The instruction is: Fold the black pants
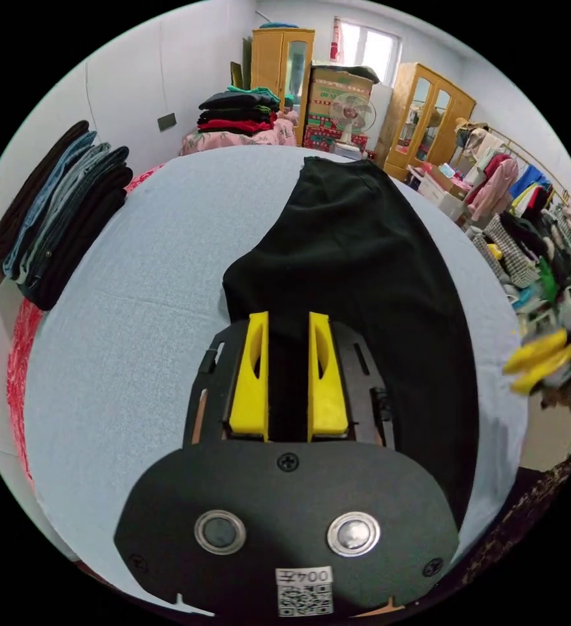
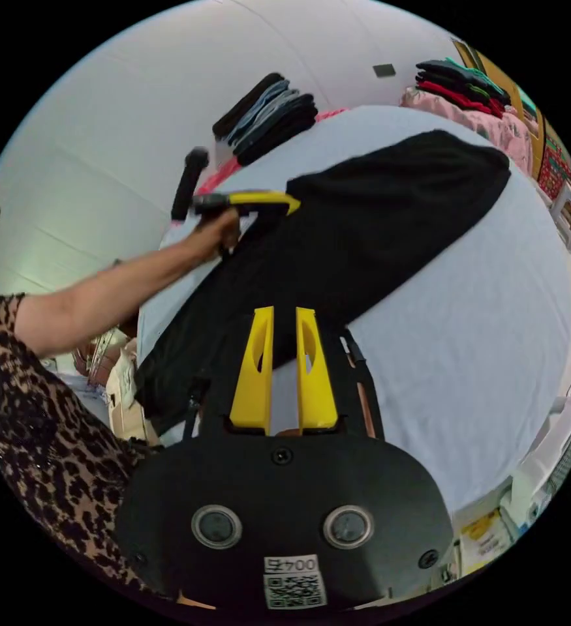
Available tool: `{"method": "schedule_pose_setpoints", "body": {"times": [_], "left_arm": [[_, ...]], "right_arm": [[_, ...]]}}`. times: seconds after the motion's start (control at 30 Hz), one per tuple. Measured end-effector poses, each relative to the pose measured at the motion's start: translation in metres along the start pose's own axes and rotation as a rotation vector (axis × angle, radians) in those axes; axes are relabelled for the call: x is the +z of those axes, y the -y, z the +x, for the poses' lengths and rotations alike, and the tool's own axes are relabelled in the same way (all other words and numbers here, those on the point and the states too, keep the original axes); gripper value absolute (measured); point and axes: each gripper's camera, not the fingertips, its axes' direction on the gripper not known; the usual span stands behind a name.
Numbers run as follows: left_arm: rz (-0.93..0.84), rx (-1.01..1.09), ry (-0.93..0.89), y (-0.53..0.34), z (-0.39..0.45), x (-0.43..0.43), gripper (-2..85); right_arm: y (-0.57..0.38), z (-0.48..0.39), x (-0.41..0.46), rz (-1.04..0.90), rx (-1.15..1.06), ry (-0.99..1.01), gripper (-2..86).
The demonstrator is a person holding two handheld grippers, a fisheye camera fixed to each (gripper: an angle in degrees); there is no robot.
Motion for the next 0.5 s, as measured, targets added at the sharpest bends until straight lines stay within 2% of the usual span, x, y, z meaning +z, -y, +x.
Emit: {"method": "schedule_pose_setpoints", "body": {"times": [0.1,0.17,0.27,0.4,0.5], "left_arm": [[0.098,-0.054,-0.187,-0.031,-0.017,-0.041,8.6],[0.162,-0.069,-0.225,-0.06,-0.022,-0.073,8.8],[0.191,-0.074,-0.212,-0.125,-0.025,-0.117,8.2],[0.123,-0.074,-0.118,-0.244,-0.017,-0.159,7.2],[0.059,-0.168,-0.1,-0.34,-0.012,-0.18,7.0]], "right_arm": [[-0.049,-0.03,0.036,-0.096,0.038,-0.042,6.9],[-0.073,-0.043,0.054,-0.121,0.075,-0.032,6.9],[-0.105,-0.066,0.083,-0.147,0.106,-0.084,6.7],[-0.137,-0.092,0.133,-0.198,0.122,-0.147,6.4],[-0.152,-0.106,0.175,-0.267,0.083,-0.22,6.4]]}}
